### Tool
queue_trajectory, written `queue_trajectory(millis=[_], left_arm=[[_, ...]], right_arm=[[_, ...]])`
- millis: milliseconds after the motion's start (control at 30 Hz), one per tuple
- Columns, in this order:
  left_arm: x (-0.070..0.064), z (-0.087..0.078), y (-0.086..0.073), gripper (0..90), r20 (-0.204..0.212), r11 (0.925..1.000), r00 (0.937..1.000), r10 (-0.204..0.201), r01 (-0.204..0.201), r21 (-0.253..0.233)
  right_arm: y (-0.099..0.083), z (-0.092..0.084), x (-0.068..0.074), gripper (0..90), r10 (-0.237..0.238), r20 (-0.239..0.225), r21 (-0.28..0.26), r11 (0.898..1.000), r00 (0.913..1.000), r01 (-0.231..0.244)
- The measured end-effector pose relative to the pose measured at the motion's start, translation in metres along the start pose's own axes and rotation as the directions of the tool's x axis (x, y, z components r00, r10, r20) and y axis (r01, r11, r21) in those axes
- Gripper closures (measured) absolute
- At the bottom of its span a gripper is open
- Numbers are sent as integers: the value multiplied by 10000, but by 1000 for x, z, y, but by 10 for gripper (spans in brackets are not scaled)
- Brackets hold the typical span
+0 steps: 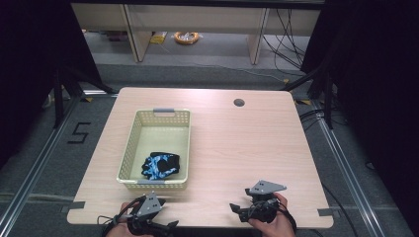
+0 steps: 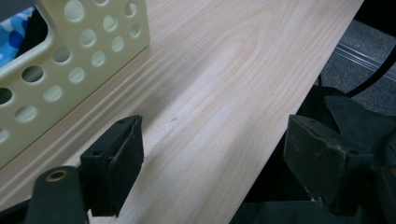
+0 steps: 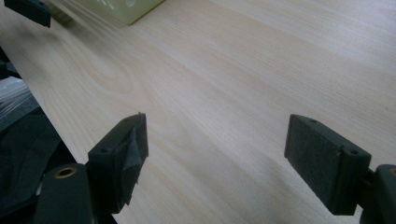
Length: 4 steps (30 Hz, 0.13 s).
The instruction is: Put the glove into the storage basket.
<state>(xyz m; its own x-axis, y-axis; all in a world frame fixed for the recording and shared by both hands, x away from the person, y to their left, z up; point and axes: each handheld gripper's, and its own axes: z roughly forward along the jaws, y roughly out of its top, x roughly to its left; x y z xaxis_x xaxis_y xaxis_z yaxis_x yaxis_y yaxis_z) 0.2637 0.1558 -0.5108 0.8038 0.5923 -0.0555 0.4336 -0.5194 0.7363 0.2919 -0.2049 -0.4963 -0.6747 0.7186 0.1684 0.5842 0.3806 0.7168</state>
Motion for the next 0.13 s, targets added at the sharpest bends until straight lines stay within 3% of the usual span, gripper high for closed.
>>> queue_trajectory(millis=[67,100,133], left_arm=[[0,0,0,196,3,10000,10000,2,-2,10],[-1,0,0,196,2,9998,9998,-221,221,6],[0,0,0,196,-69,9999,9999,-130,130,33]], right_arm=[[0,0,0,223,-116,10,16,9999,9999,116],[0,0,0,223,-59,117,-8,10000,9999,59],[0,0,-1,222,-115,156,-72,9999,9998,116]])
